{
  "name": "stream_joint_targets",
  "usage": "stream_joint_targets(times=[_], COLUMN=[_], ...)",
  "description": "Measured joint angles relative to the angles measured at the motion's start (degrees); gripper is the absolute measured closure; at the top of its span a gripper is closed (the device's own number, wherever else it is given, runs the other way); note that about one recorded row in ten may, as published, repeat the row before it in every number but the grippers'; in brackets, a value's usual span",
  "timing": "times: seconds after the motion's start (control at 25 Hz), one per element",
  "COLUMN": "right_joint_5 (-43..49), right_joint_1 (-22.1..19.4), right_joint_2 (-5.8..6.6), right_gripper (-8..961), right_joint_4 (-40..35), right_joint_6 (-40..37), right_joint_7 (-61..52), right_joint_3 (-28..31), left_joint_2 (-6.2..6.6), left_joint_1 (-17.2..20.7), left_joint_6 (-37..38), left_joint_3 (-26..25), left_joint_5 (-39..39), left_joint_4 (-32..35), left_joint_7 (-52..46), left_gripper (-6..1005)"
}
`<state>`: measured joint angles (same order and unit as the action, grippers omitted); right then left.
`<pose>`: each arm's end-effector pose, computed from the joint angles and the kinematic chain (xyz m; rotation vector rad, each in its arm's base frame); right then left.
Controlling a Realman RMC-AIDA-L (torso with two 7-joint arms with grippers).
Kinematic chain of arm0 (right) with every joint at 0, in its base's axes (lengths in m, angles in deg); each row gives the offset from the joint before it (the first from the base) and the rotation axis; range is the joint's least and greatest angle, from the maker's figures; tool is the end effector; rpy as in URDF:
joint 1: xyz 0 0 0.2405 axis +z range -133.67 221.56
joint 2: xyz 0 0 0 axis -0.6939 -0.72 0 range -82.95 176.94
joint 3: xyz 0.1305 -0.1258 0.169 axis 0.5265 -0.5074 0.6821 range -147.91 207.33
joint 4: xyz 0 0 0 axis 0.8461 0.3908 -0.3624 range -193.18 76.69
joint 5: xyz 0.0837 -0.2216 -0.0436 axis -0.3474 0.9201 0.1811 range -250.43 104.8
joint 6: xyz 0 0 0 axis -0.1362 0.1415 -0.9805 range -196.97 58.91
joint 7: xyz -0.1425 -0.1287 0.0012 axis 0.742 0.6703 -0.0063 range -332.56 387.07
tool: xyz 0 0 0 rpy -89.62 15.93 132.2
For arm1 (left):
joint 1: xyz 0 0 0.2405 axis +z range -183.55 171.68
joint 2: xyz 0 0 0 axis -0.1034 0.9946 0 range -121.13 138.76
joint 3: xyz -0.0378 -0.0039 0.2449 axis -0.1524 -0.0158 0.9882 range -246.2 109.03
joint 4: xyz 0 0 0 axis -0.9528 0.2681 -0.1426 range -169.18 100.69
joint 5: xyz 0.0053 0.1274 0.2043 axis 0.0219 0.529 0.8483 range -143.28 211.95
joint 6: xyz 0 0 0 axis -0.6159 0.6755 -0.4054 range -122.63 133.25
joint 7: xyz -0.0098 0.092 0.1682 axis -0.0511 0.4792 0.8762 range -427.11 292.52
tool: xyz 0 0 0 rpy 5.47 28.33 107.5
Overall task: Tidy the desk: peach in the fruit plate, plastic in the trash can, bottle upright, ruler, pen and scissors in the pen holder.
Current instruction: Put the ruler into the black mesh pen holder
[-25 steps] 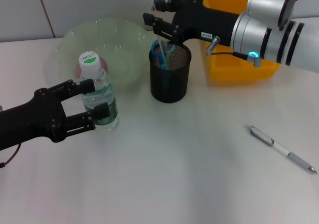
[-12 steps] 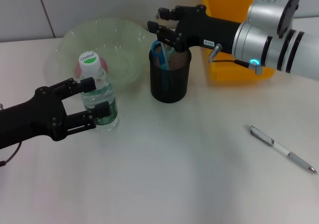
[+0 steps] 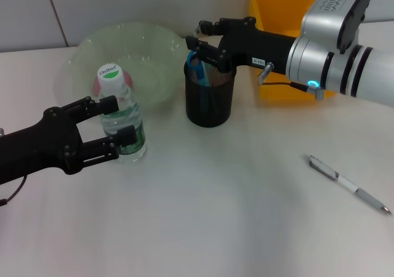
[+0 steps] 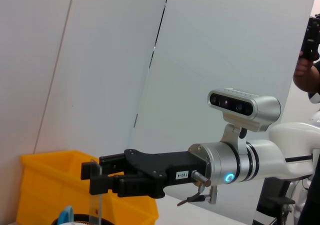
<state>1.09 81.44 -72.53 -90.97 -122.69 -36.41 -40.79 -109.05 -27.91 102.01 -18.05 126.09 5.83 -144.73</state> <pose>0.1751 0.4675 -0.0730 -2.4005 0.3484 0.7122 -0.2324 0.3378 -0.0087 -2.6449 -0.5326 -1.0795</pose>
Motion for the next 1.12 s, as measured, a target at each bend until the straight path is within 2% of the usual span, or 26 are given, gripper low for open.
stream_joint_targets(times=[0.52,0.76,0.8,0.96,1.04,1.12], right_joint_5=[0.00,0.01,0.01,-1.22,-2.69,-2.72], right_joint_1=[0.07,-0.52,-0.52,-2.78,-6.22,-7.32], right_joint_2=[0.16,0.18,0.18,0.17,0.34,0.42], right_gripper=[520,292,292,291,291,291], right_joint_4=[0.30,-0.49,-0.49,-3.42,-8.12,-10.35], right_joint_6=[-0.09,-1.03,-1.03,-4.82,-8.91,-10.27], right_joint_7=[-0.37,-0.48,-0.48,-1.14,-4.39,-6.01], right_joint_3=[-0.16,0.24,0.24,0.47,0.46,0.46], left_joint_2=[0.08,0.38,0.38,0.44,0.44,0.45], left_joint_1=[0.00,0.00,0.00,0.00,0.00,0.01], left_joint_6=[0.30,0.57,0.57,0.57,0.58,0.63], left_joint_3=[0.00,0.00,0.00,0.00,0.00,0.00], left_joint_5=[-0.04,-0.34,-0.34,-0.26,-0.26,-0.27], left_joint_4=[0.10,0.10,0.10,0.09,0.09,0.09], left_joint_7=[0.00,0.00,0.00,0.00,0.00,0.00], left_gripper=[201,201,201,201,201,201])
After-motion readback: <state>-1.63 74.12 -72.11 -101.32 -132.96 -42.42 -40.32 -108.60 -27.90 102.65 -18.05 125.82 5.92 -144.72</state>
